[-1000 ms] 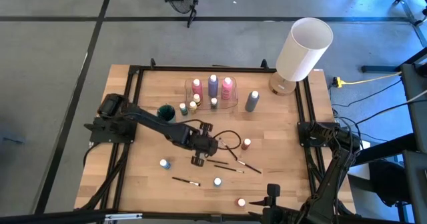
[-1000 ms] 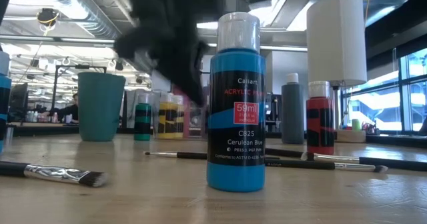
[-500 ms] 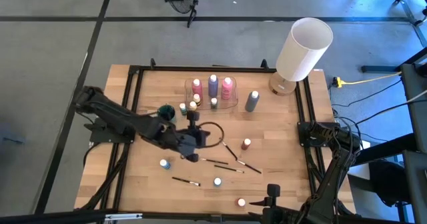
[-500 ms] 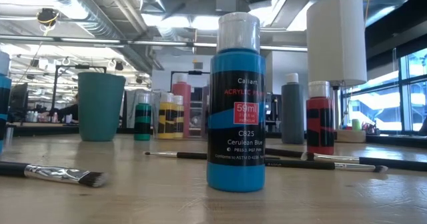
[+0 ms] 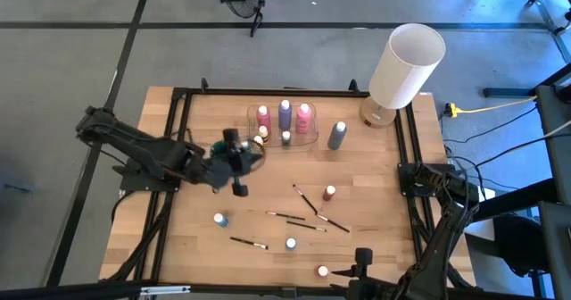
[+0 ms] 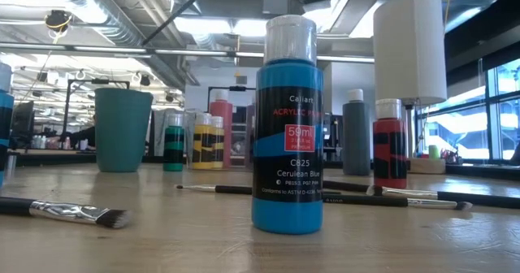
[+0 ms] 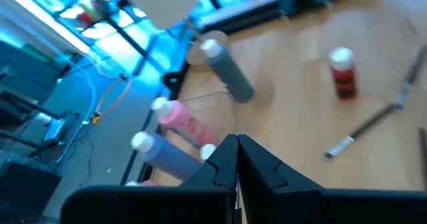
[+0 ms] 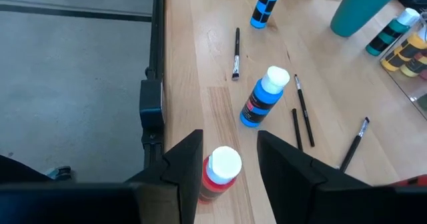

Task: Pick & Place Paint Supplies
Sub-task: Put the black paint brush into the green cup, then put the light blue paint bottle into the transparent bin

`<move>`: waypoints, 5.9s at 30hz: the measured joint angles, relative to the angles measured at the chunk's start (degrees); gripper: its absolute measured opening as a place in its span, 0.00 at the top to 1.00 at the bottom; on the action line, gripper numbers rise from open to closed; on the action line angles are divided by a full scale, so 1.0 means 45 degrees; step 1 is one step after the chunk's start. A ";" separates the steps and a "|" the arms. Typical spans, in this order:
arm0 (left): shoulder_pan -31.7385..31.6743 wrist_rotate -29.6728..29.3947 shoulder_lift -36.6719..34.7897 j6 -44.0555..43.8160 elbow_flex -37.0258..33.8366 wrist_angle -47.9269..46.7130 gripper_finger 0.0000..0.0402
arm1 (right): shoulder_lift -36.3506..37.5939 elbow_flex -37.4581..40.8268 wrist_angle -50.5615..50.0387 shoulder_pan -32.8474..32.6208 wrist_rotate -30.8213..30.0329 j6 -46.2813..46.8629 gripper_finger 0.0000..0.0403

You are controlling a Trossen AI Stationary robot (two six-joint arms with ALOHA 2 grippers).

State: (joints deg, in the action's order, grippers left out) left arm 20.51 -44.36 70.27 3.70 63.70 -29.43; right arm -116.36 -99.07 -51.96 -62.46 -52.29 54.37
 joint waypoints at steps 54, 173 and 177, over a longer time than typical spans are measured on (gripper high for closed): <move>0.0135 -0.2051 -0.8259 0.3682 -1.4046 1.8856 0.99 | 0.0010 0.0000 0.0766 0.0389 -0.0165 -0.1049 0.64; -0.2194 0.3376 -0.2210 -0.1517 0.1989 -0.4918 0.49 | 0.0015 0.0000 0.0654 0.0389 0.0004 -0.0098 0.64; -0.3887 0.4899 0.0032 -0.1666 0.4673 -0.7381 0.49 | 0.0015 0.0000 0.0655 0.0389 0.0004 0.0160 0.64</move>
State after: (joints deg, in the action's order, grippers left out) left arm 3.02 -22.32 70.41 -3.79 84.73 -62.65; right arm -116.29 -99.07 -49.01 -60.71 -52.27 55.09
